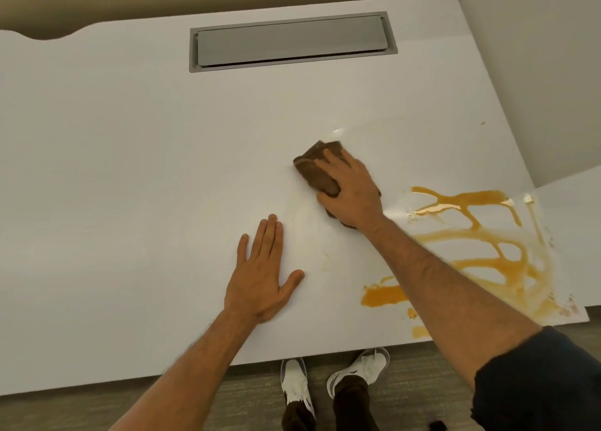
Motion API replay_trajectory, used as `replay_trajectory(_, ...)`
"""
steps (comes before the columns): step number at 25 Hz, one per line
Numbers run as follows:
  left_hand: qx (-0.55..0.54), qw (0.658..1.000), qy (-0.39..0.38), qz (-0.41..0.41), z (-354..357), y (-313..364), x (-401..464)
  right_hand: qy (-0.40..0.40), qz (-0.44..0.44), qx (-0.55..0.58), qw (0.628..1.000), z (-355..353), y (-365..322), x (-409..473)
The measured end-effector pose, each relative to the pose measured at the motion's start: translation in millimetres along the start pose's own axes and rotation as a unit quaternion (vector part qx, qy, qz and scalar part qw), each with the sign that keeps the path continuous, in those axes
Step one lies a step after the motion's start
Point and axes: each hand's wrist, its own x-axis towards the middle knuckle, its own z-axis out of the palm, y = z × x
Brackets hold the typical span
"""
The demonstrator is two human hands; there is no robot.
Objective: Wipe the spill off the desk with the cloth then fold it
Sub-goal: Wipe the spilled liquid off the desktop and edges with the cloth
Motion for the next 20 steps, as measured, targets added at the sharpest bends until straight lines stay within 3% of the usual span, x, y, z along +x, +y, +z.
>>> replay_trajectory(4, -0.047, 0.999, 0.015, -0.003, 0.2, -1.2, -0.5, -0.028, -0.035, 0.041, 0.998, 15.0, -16.4, -55.1)
replay_trajectory(10, -0.077, 0.997, 0.024, 0.005, -1.1, -1.6, -2.4, 0.004, -0.048, 0.077, 0.996, 38.4, -46.3, -131.8)
replay_trajectory(20, 0.001, 1.0, -0.012, 0.001, -1.5, -0.8, -3.1, -0.015, -0.001, 0.113, 0.993, 48.4, -64.0, -204.5)
